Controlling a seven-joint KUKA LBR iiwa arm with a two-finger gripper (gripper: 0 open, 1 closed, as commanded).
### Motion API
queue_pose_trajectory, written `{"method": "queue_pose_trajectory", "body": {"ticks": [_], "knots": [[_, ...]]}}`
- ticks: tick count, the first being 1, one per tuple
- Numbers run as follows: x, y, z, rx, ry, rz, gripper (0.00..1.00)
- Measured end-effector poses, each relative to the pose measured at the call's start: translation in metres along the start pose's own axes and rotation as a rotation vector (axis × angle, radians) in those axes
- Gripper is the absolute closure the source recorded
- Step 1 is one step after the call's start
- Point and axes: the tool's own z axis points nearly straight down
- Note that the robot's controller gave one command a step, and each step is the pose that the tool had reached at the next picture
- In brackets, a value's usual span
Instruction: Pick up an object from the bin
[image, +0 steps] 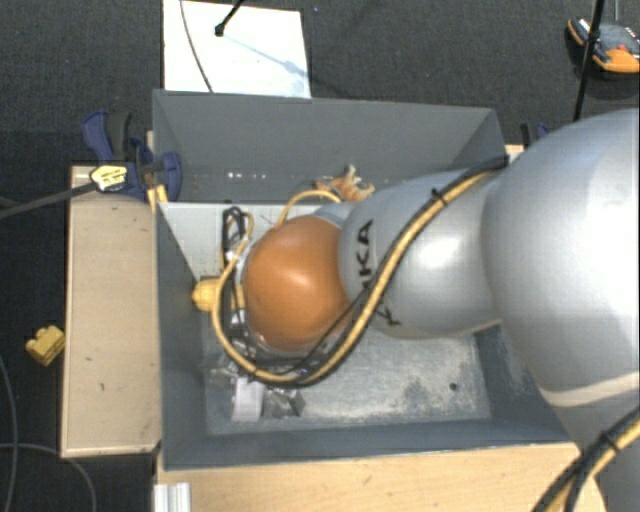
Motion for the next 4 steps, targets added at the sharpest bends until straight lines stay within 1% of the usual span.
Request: {"method": "queue_pose_trajectory", "body": {"ticks": [1, 4], "knots": [[0.0031, -0.0014, 0.0101, -0.003, 0.003, 0.159, 1.0], [0.0033, -0.001, 0.0027, -0.003, 0.001, 0.163, 1.0]]}}
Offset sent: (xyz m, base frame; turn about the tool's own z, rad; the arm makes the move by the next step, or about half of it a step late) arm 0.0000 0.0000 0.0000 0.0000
